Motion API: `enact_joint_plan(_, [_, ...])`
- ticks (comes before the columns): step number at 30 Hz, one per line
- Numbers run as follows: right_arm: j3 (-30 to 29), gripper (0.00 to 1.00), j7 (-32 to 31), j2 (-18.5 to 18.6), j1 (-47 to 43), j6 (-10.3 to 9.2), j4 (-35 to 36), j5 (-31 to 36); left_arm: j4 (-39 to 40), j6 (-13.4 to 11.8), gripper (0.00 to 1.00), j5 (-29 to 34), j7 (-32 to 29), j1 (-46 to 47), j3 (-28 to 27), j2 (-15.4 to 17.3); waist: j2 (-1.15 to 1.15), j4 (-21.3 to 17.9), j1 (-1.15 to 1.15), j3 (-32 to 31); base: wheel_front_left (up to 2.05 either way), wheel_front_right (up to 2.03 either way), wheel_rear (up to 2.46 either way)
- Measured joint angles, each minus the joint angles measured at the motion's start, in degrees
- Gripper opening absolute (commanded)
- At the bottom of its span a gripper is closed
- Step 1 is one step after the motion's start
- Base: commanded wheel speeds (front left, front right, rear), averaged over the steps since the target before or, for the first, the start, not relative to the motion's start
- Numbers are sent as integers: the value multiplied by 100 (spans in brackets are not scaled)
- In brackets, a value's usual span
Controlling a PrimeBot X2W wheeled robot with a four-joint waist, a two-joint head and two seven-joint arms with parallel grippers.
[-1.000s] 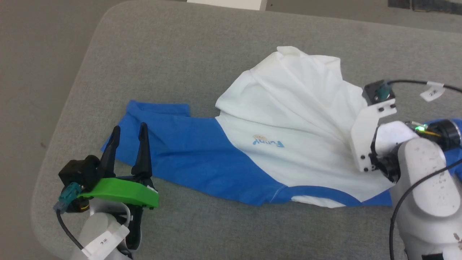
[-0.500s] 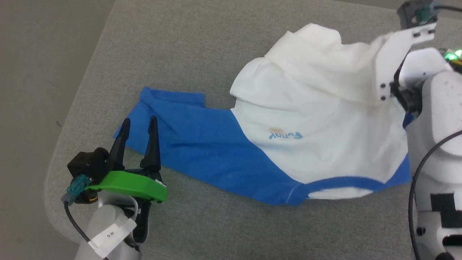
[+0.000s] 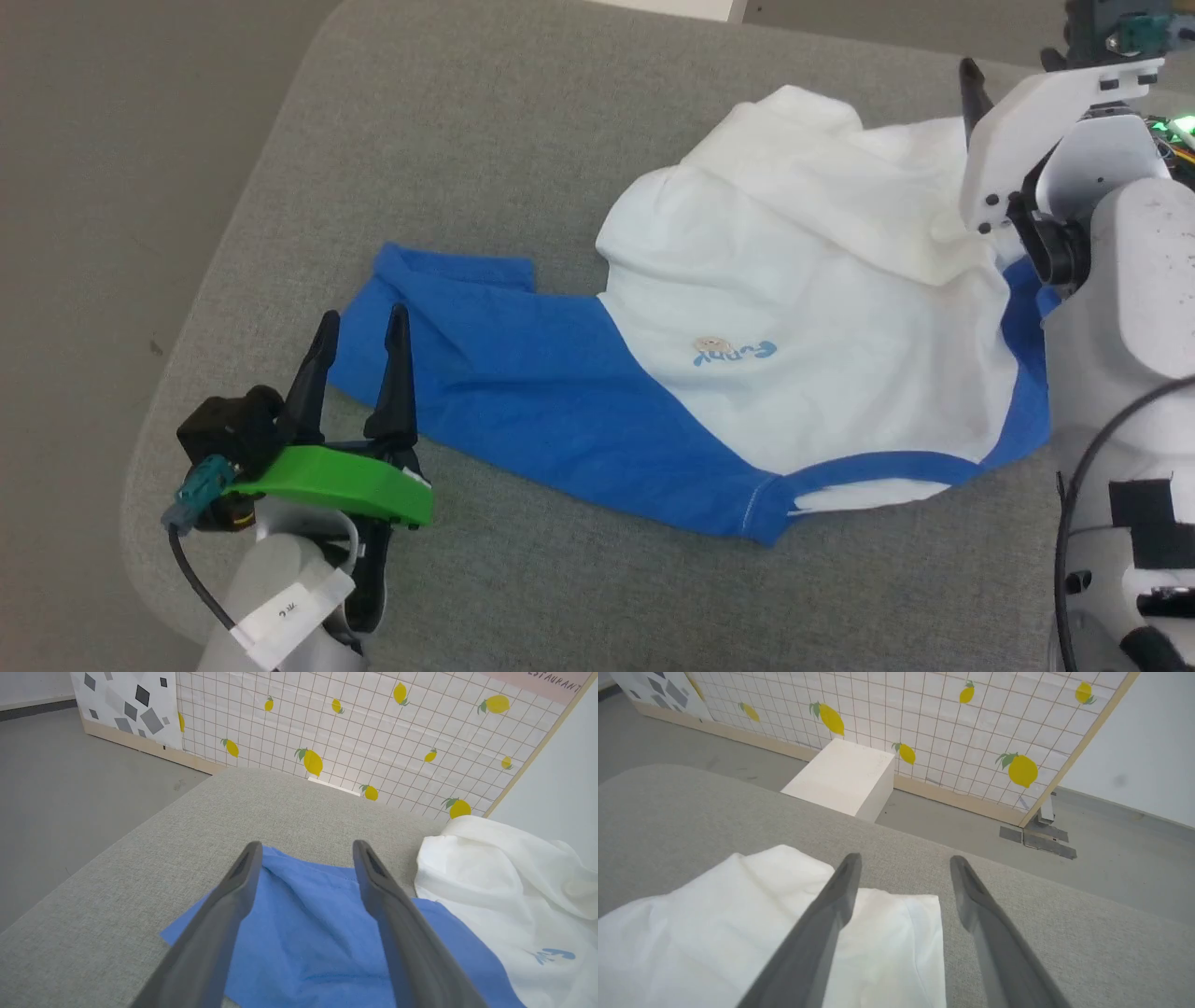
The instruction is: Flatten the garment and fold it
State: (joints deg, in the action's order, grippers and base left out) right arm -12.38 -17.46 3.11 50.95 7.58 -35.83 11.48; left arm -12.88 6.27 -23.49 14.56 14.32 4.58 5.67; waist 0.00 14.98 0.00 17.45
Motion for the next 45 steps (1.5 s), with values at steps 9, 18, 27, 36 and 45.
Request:
enact_joint_plan(9, [263, 100, 1155, -27, -1529, 0, 1183, -1525, 1, -36, 100, 34, 14, -360, -12, -1, 0, -207, 0, -573, 0, 0, 0])
enact_joint_plan(18, [-200, 100, 991, -27, -3932, 0, 2529, -2383, 155, -176, 100, 11, -160, -726, 25, -3, 0, -655, -1, -1023, 0, 0, 0])
enact_joint_plan(27, [-660, 100, 884, -25, -4523, 0, 3093, -2584, 366, -790, 100, -226, -2996, -975, 542, 9, 0, -1016, -1, -1141, 0, 0, 0])
enact_joint_plan(36, [-726, 100, 907, -25, -4521, 0, 3175, -2666, 834, -1367, 100, -330, -5139, -1111, 847, 107, 0, -1031, -1, -1001, 0, 0, 0])
enact_joint_plan(45, [-701, 100, 1001, -25, -4506, 0, 3139, -2655, 517, -1141, 100, -730, -4470, -918, 960, -145, 0, -1172, -1, -780, 0, 0, 0])
